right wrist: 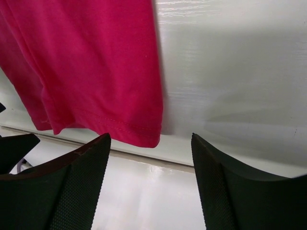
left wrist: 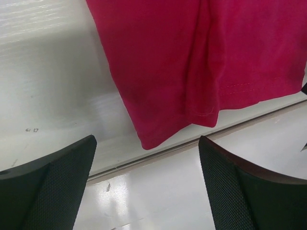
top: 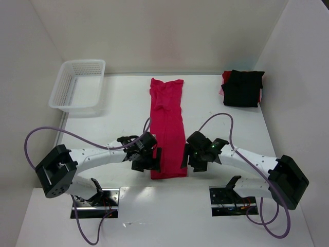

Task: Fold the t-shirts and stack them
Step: Grab the bottom of the folded rectangular tshirt with both arms

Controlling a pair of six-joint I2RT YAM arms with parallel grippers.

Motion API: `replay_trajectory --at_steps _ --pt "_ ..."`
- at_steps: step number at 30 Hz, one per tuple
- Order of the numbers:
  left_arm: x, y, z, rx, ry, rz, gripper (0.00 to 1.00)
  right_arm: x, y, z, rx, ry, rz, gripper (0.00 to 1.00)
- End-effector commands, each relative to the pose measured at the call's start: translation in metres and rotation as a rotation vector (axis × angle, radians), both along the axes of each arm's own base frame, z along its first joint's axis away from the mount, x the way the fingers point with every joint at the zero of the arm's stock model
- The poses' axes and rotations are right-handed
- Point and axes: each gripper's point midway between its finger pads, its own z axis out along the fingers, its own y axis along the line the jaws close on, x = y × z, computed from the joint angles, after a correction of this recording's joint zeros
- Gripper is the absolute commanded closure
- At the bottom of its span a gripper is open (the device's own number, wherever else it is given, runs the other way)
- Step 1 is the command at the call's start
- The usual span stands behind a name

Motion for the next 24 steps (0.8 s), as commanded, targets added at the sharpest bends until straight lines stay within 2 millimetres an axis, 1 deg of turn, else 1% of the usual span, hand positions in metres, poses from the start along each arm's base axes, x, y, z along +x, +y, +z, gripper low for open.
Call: replay_trajectory --at_steps 1,2,3,4,6,7,8,9,12,13,15,17,19,21,24 --pt "0.0 -0.013 0.001 -0.045 0.014 0.007 0.06 -0.003 0.002 -0.008 0.003 0.006 0.013 0.27" --pt "0.0 -0.013 0.001 -0.045 0.015 0.007 0.06 -0.006 -0.002 -0.013 -0.007 0.016 0.013 0.29" --pt "0.002 -0.016 0.002 -0.057 0.011 0.016 0.08 -0.004 0.0 -0.012 0.001 0.007 0.013 0.29" --pt "0.0 -0.014 0.0 -0.051 0.02 0.025 0.08 -0.007 -0.003 -0.016 -0.008 0.017 0.013 0.29" --pt "-0.001 -0.016 -0.002 -0.057 0.028 0.021 0.11 -0.01 0.003 -0.014 0.029 0.026 0.017 0.3" --pt "-0.002 -0.017 -0.003 -0.067 0.036 0.028 0.12 -0.012 0.0 -0.017 0.022 0.034 0.017 0.31" --pt "-0.005 -0.018 -0.005 -0.067 0.037 0.019 0.13 -0.012 0.004 -0.018 0.045 0.031 0.023 0.31" --pt "-0.004 -0.019 -0.007 -0.067 0.037 0.019 0.13 -0.012 0.004 -0.018 0.045 0.031 0.023 0.31" --pt "-0.006 -0.019 -0.014 -0.052 0.063 0.025 0.15 -0.011 0.005 -0.019 0.045 0.031 0.023 0.33" --pt "-0.007 -0.018 -0.017 -0.043 0.07 0.026 0.15 -0.008 0.009 -0.016 0.058 0.019 0.024 0.33" --pt "-0.007 -0.018 -0.017 -0.042 0.07 0.026 0.17 -0.006 0.011 -0.014 0.068 0.014 0.015 0.35" --pt "-0.007 -0.018 -0.017 -0.042 0.07 0.026 0.18 -0.004 0.013 -0.016 0.069 0.013 0.016 0.35" --pt "-0.006 -0.019 -0.019 -0.044 0.069 0.026 0.19 0.001 0.018 -0.013 0.085 -0.003 0.016 0.36" --pt "-0.008 -0.016 -0.022 -0.035 0.075 0.026 0.2 0.001 0.02 -0.012 0.097 -0.003 0.02 0.39" --pt "-0.009 -0.018 -0.023 -0.047 0.077 0.022 0.22 0.0 0.019 -0.016 0.084 0.009 0.02 0.41"
